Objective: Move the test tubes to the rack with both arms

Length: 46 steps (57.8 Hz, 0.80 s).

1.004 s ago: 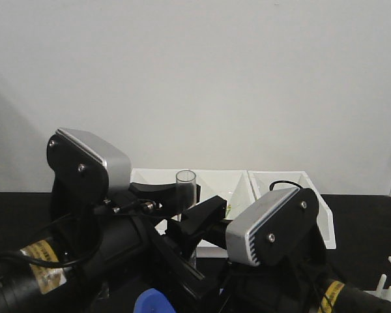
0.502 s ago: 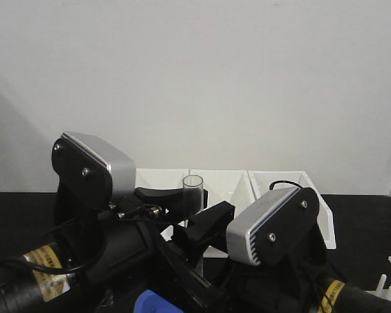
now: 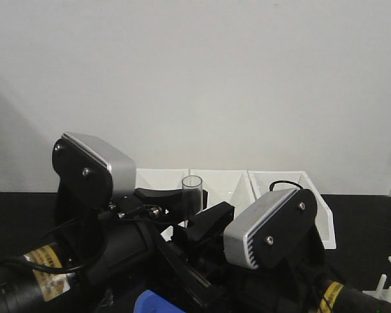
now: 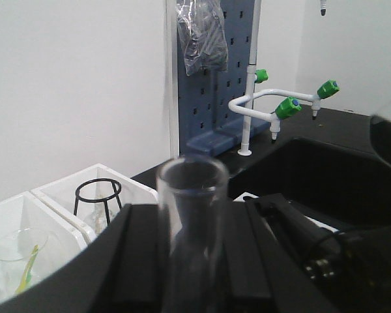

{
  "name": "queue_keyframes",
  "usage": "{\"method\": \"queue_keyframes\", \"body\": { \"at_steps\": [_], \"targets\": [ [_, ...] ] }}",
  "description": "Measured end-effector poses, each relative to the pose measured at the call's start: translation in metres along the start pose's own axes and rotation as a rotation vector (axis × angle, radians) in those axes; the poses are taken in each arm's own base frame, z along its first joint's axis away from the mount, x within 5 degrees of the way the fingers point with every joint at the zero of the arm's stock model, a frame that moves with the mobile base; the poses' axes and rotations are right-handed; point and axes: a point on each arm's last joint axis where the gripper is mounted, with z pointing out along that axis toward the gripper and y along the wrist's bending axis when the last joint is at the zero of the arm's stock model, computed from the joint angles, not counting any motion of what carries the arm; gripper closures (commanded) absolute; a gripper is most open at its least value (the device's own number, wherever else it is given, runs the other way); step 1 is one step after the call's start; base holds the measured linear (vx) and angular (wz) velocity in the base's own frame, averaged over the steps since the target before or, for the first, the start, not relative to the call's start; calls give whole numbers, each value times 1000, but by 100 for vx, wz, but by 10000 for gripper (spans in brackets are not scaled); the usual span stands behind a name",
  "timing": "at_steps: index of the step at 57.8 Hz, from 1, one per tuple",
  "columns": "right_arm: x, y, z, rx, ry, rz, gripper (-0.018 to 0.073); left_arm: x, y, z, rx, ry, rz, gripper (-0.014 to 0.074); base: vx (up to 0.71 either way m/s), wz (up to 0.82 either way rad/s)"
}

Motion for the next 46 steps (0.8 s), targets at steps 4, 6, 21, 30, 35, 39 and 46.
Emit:
{"method": "queue_keyframes", "body": {
  "at_steps": [4, 6, 21, 30, 35, 39, 46],
  "targets": [
    [0, 0, 0, 0, 0, 0, 570, 0, 0, 0, 0, 0, -1, 580, 0, 0],
    [0, 0, 0, 0, 0, 0, 570, 0, 0, 0, 0, 0, 0, 563, 0, 0],
    [0, 0, 0, 0, 0, -1, 570, 0, 0, 0, 1, 0, 10, 346, 0, 0],
    [0, 0, 0, 0, 0, -1, 570, 0, 0, 0, 2, 0, 13, 192, 0, 0],
    [0, 0, 0, 0, 0, -1, 570, 0, 0, 0, 2, 1, 13, 139, 0, 0],
    [0, 0, 0, 0, 0, -1, 570, 0, 0, 0, 2, 2, 13, 122, 0, 0],
    [0, 0, 0, 0, 0, 0, 570, -1, 0, -1, 2, -2, 13, 123, 0, 0]
  ]
}}
